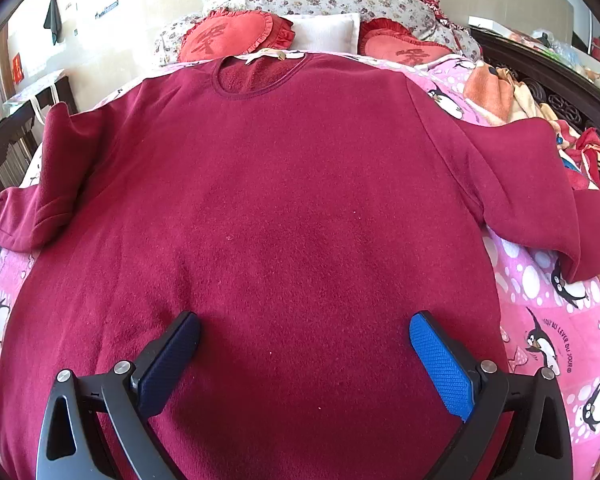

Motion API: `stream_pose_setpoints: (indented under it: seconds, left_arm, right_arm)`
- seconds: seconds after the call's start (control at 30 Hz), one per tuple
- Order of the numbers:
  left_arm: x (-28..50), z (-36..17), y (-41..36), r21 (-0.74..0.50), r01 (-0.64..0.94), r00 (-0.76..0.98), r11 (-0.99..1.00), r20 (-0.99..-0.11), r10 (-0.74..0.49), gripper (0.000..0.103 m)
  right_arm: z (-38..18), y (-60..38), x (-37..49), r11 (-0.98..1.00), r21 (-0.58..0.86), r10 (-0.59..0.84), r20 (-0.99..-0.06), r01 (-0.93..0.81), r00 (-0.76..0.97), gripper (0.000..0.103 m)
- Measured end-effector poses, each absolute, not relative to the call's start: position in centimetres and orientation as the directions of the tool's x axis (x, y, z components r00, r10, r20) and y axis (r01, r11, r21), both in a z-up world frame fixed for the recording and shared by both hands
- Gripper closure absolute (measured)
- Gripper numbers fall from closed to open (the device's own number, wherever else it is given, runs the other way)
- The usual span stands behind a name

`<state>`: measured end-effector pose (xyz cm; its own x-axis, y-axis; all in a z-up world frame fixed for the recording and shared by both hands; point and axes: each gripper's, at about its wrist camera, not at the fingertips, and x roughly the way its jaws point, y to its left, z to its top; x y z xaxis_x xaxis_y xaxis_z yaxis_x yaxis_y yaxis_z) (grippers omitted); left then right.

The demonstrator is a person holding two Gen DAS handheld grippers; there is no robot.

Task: Fold small clothes
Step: 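Move the left gripper to the sleeve cuff nearest it and grasp, then lift the gripped sleeve cuff up with the left gripper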

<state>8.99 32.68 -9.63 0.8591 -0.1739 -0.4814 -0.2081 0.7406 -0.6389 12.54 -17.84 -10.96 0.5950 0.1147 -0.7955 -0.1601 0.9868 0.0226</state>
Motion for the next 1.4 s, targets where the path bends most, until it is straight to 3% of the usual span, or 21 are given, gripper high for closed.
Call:
stream_pose_setpoints:
  seconds: [0.17,0.33,0.5,0.63,0.83,0.97,1.03,1.1,1.17,1.4]
  left_arm:
    - [10.3,-9.6,32.0,-0.621,-0.213,0.843,0.754,-0.507,-0.18,0.001]
    - [10.3,-9.2,31.6,-0.661,-0.13,0.847,0.739,-0.462,-0.264,0.002]
    - [10.0,-8.7,32.5,-0.662,-0.177,0.867,0.729,-0.455,-0.202,0.008]
    - [10.2,-8.4,31.1,-0.69,-0.088,0.86,0.719,-0.416,-0.294,0.009]
    - [10.8,-8.9,30.0,-0.629,-0.127,0.843,0.767,-0.476,-0.251,0.013]
    - [10.5,-9.3,31.5,-0.627,-0.213,0.846,0.749,-0.502,-0.18,0.035]
    - [10.7,-9.9,31.9,-0.605,-0.267,0.827,0.75,-0.543,-0.144,0.053]
    - [10.7,-10.5,32.4,-0.593,-0.324,0.808,0.737,-0.579,-0.11,0.085]
    - [10.6,-11.0,33.0,-0.606,-0.358,0.802,0.711,-0.589,-0.098,0.098]
    - [7.8,-6.0,32.7,-0.491,-0.436,0.818,0.754,-0.566,0.104,0.099]
  right_arm:
    - [-10.9,-17.8,12.5,0.987,0.023,0.115,-0.796,-0.16,0.595,0.0]
    - [-10.9,-17.8,12.5,0.987,0.023,0.115,-0.796,-0.16,0.595,0.0]
    - [-10.9,-17.8,12.6,0.987,0.023,0.115,-0.796,-0.16,0.595,0.0]
    - [-10.8,-17.8,12.6,0.987,0.023,0.115,-0.795,-0.16,0.596,0.0]
    - [-10.8,-17.8,12.6,0.987,0.023,0.115,-0.795,-0.16,0.595,0.0]
    - [-10.9,-17.8,12.6,0.987,0.023,0.115,-0.795,-0.16,0.596,0.0]
    - [-10.8,-17.7,12.6,0.987,0.023,0.115,-0.795,-0.16,0.596,0.0]
    - [-10.8,-17.8,12.6,0.987,0.024,0.116,-0.794,-0.16,0.597,0.0]
    - [-10.8,-17.8,12.7,0.987,0.026,0.117,-0.794,-0.159,0.597,0.0]
    - [-10.8,-17.8,12.7,0.987,0.029,0.119,-0.792,-0.159,0.599,0.0]
